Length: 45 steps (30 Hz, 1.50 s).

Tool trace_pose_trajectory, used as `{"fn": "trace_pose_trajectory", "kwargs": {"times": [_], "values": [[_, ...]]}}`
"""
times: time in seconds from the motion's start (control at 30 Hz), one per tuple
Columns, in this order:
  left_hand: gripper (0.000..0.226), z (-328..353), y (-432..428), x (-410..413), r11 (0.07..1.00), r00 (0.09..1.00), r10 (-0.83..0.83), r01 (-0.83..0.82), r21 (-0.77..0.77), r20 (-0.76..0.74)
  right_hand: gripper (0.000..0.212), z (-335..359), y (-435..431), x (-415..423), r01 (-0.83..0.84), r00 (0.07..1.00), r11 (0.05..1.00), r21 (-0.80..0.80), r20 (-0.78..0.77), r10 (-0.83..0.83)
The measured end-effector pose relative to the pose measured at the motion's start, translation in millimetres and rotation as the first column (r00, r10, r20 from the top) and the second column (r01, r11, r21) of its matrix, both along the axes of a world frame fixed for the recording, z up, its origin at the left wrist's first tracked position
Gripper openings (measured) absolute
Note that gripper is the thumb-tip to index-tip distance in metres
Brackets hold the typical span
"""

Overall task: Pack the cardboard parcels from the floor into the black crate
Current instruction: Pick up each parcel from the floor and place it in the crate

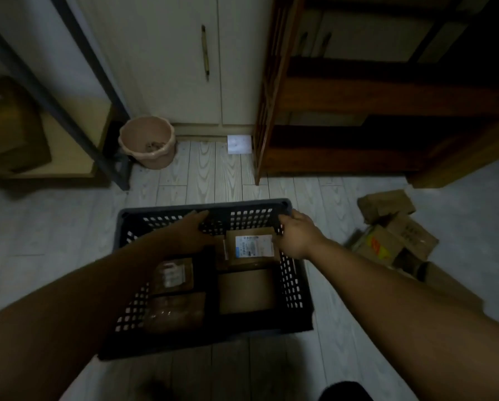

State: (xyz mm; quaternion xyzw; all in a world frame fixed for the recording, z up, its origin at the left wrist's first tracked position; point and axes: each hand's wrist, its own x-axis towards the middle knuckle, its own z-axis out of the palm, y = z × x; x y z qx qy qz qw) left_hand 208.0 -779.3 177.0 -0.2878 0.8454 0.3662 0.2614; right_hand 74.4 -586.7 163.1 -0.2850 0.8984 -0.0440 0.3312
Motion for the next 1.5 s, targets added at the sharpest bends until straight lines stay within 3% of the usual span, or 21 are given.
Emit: {"fn": "trace_pose_trajectory", "kwargs": {"times": [0.07, 0.3, 0.7, 0.9, 1.2, 1.5], "values": [[0.064, 70, 9, 5, 1.000, 1.000, -0.007, 0.007, 0.005, -0.011, 0.064, 76, 12, 3, 0.001, 1.000, 1.000, 0.018, 0.003, -0.001], [0.080, 269, 51, 28, 0.996, 0.998, -0.059, 0.058, -0.071, -0.016, 0.069, 285, 78, 13, 0.051, 0.995, 0.998, 0.041, -0.089, -0.047], [0.078, 430, 204, -7, 0.913, 0.880, -0.408, 0.391, -0.119, -0.244, 0.052, 464, 272, 61, 0.358, 0.896, 0.933, -0.040, -0.268, -0.355], [0.077, 465, 320, -28, 0.868, 0.825, -0.495, 0.462, -0.180, -0.273, 0.054, 504, 398, 77, 0.450, 0.839, 0.888, -0.091, -0.297, -0.456], [0.072, 466, 528, -65, 0.866, 0.814, -0.492, 0.494, -0.079, -0.310, 0.057, 502, 602, 60, 0.522, 0.823, 0.853, -0.024, -0.250, -0.510], [0.071, 432, 560, -133, 0.845, 0.825, -0.534, 0.518, -0.130, -0.187, 0.060, 466, 642, -16, 0.477, 0.861, 0.879, -0.014, -0.191, -0.471]]}}
